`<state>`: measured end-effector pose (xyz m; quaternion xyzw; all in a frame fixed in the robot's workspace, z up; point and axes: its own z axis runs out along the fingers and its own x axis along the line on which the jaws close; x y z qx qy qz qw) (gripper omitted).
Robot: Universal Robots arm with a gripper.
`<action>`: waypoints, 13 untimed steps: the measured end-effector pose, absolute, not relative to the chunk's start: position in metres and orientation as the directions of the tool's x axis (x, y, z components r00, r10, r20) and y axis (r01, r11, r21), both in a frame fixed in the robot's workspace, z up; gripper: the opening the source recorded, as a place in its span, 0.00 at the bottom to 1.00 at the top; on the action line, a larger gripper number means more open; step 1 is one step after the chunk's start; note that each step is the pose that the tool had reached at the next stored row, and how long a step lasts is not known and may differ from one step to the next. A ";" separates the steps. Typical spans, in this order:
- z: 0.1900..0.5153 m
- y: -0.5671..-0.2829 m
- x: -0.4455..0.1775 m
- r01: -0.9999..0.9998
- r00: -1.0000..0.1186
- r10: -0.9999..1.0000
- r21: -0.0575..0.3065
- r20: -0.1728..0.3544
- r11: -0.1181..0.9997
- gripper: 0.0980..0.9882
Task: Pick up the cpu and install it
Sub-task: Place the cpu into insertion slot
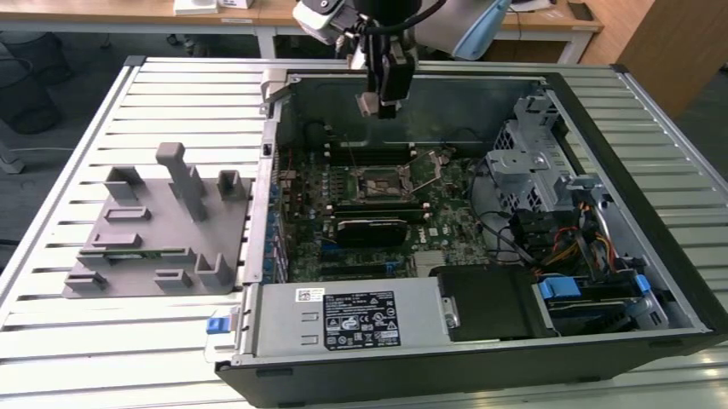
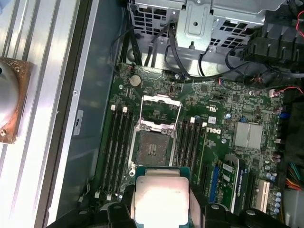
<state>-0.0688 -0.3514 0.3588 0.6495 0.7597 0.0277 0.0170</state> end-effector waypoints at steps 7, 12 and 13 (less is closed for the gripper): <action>0.350 -0.347 -0.069 0.993 -0.104 0.995 0.064 0.010 0.103 0.50; 0.347 -0.347 -0.069 0.994 -0.087 0.996 0.064 0.010 0.086 0.50; 0.346 -0.347 -0.069 0.994 -0.087 0.996 0.064 0.010 0.086 0.50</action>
